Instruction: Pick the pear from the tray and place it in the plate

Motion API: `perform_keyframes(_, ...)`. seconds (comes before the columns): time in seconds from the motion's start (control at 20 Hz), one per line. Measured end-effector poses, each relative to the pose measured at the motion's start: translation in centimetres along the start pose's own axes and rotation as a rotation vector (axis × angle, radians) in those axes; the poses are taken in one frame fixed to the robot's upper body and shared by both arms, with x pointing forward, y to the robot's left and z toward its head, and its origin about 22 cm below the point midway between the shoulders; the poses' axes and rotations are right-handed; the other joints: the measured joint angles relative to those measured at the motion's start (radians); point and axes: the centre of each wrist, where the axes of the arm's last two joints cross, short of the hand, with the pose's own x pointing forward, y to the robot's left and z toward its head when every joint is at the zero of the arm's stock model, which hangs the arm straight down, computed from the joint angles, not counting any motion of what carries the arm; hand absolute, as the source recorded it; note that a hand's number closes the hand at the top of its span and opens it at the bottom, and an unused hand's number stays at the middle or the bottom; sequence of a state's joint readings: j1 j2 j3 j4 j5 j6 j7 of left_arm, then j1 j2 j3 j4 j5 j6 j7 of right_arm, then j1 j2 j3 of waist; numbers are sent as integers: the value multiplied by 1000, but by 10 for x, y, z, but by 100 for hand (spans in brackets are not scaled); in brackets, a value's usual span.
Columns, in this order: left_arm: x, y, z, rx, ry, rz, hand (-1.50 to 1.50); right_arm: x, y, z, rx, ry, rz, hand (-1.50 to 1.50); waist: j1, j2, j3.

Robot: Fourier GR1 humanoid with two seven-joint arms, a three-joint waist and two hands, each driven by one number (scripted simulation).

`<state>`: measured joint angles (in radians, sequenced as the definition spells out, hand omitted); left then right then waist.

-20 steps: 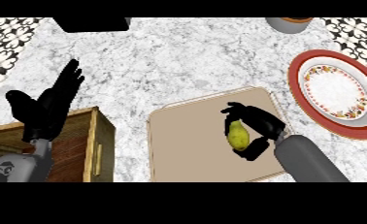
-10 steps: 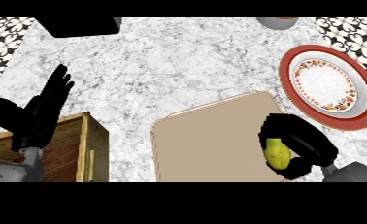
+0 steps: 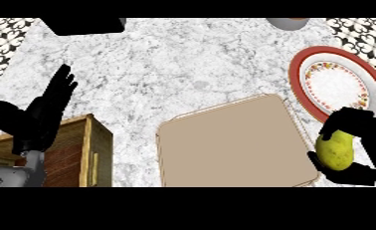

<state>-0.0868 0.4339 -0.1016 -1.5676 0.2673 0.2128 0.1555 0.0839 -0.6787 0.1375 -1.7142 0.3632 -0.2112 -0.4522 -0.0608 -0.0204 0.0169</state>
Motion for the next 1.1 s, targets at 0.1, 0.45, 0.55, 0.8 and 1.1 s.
perform_keyframes(0.1, 1, -4, -3, -10, -5, -10, 0, -3, -7, 6, -42, 58, -20, 150, 14, 3, 1)
perform_keyframes(0.45, 8, -13, -14, -57, -8, -5, 0, -47, -54, 6, -134, 222, -61, 150, 52, 11, -2)
perform_keyframes(0.55, 8, -16, -16, -66, -20, -12, 0, -64, -59, 4, -150, 262, -55, 150, 62, 12, -1)
perform_keyframes(0.8, 9, -19, -21, -84, -28, -12, 0, -105, -66, 7, -153, 316, -31, 150, 76, 14, 1)
perform_keyframes(1.1, 10, -25, -23, -97, -49, -18, 0, -138, -74, 13, -37, 369, 47, 150, 95, 19, 2)
